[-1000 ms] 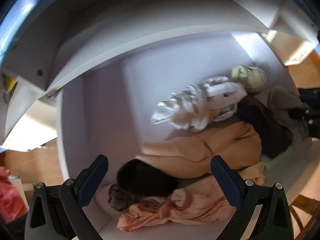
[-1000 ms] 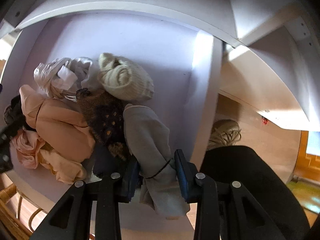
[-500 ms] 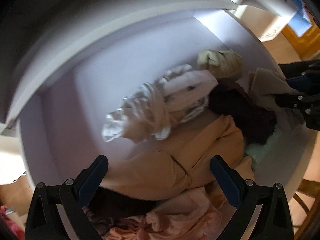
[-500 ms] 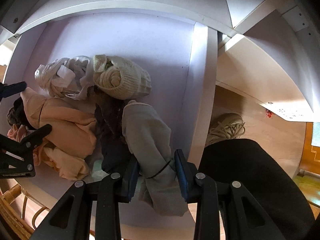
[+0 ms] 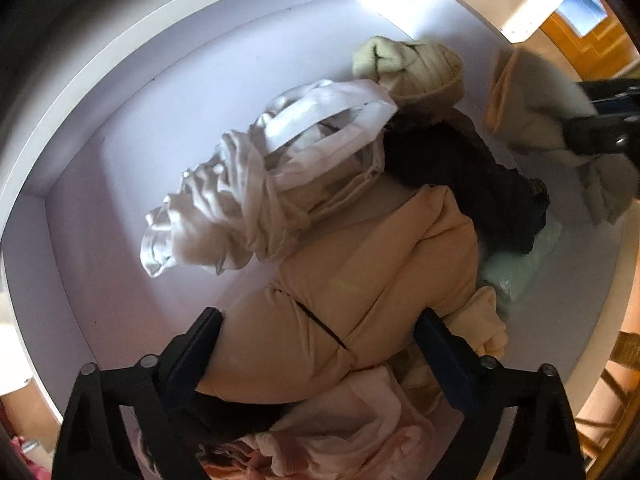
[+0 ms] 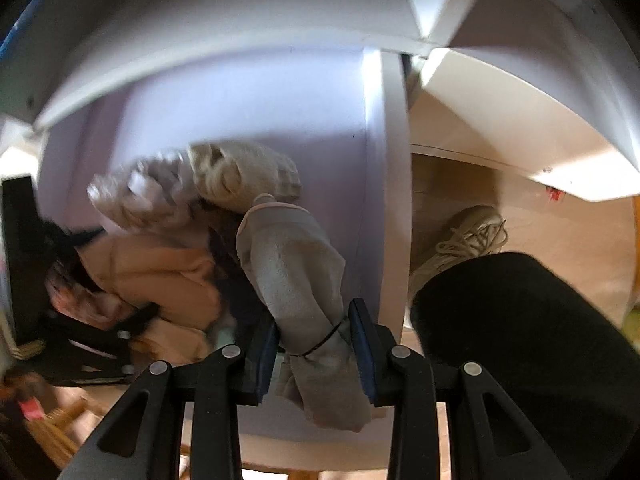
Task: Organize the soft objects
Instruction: 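Grasp the grey sock with the right tool while the left tool approaches the peach garment, then lift the grey sock out with the right tool while the left tool grasps the peach garment, then carry the grey sock into the gold tray and open the right tool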
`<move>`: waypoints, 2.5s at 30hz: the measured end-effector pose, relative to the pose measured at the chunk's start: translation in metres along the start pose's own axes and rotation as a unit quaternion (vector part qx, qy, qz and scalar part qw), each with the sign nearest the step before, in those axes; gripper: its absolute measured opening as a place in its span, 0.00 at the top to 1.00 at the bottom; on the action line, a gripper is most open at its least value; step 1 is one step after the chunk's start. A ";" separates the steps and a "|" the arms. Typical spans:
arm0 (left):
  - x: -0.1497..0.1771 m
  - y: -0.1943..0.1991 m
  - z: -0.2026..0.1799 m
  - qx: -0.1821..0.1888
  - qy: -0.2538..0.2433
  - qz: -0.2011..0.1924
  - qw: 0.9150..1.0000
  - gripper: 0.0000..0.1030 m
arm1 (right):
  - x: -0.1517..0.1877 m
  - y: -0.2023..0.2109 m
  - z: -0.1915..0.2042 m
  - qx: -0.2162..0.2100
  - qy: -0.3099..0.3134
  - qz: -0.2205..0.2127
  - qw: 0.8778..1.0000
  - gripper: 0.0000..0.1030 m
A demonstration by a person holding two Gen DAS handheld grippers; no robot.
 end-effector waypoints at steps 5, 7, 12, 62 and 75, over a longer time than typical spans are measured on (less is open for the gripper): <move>0.009 -0.001 0.003 0.003 0.006 0.007 1.000 0.19 | 0.012 0.019 -0.016 -0.059 -0.042 -0.034 0.997 0.67; 0.015 0.000 0.002 0.004 0.008 0.010 1.000 0.24 | 0.013 0.023 -0.019 -0.085 -0.054 -0.038 0.994 0.67; 0.027 0.008 0.018 0.020 0.044 0.009 0.999 0.33 | 0.021 0.025 -0.025 -0.124 -0.070 -0.042 0.989 0.67; 0.123 0.064 0.082 0.111 0.172 -0.055 0.977 0.55 | 0.030 0.214 -0.006 -0.242 -0.043 -0.205 0.947 0.67; 0.130 0.078 0.086 0.121 0.192 -0.089 0.970 0.55 | -0.083 0.312 0.053 -0.202 -0.049 -0.261 0.943 0.67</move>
Point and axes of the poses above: each gripper's, at about its wrist camera, not at the fingertips, and y roughly against the way its jaws point, z to its left, x to its underside, the point moved 2 cm from there along -y, roughly the way its jaws point, and after that the axes turned 14 degrees about z, right-handed, at the moved point
